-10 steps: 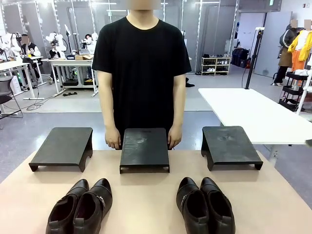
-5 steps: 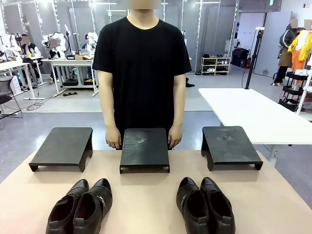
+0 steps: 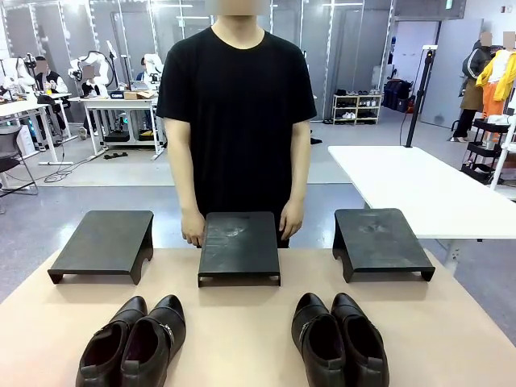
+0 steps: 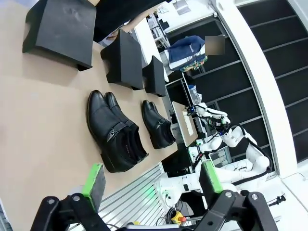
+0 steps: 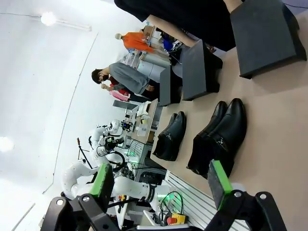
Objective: Place the shoes on the stand as instructed by the person.
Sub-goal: Pick up one pair of Shoes and place it on the Shoes Stand indicated by the person.
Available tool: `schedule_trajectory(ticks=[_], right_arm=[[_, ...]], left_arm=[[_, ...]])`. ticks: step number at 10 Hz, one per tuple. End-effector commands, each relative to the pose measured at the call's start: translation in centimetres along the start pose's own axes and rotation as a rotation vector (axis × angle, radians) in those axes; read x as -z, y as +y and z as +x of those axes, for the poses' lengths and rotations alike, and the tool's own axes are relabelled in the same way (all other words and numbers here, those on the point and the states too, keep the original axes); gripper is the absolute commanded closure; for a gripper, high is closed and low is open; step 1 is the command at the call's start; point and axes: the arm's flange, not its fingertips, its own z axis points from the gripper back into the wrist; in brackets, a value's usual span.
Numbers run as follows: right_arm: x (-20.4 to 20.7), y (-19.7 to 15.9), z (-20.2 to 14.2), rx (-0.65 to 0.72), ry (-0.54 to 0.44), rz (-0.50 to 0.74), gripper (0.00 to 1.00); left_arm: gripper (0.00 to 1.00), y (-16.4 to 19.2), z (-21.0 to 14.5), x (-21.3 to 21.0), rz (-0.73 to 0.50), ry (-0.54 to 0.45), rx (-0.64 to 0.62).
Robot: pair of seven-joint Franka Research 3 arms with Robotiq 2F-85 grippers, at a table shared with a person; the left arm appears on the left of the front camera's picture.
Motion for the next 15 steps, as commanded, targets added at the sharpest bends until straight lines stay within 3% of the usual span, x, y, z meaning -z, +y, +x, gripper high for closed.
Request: schedule_trajectory(ticks=[1,13,15], right_arm=[[-0.1,0.1,0.0,-0.013,-0.006,0.015,0.0],[-0.1,0.1,0.0,-0.013,-0.006,0.015,0.0],[1.7,1.7,-0.1,0.011,0.028,-0.054,0.0]], left_arm=[[0.0,0.0,-0.1,-0.2,-0.018,-0.002,0.019],[0.0,0.0,-0.1,-0.2,-0.018,-0.002,0.019],[0.0,0.0,-0.1,-0.2,-0.018,-0.002,0.019]])
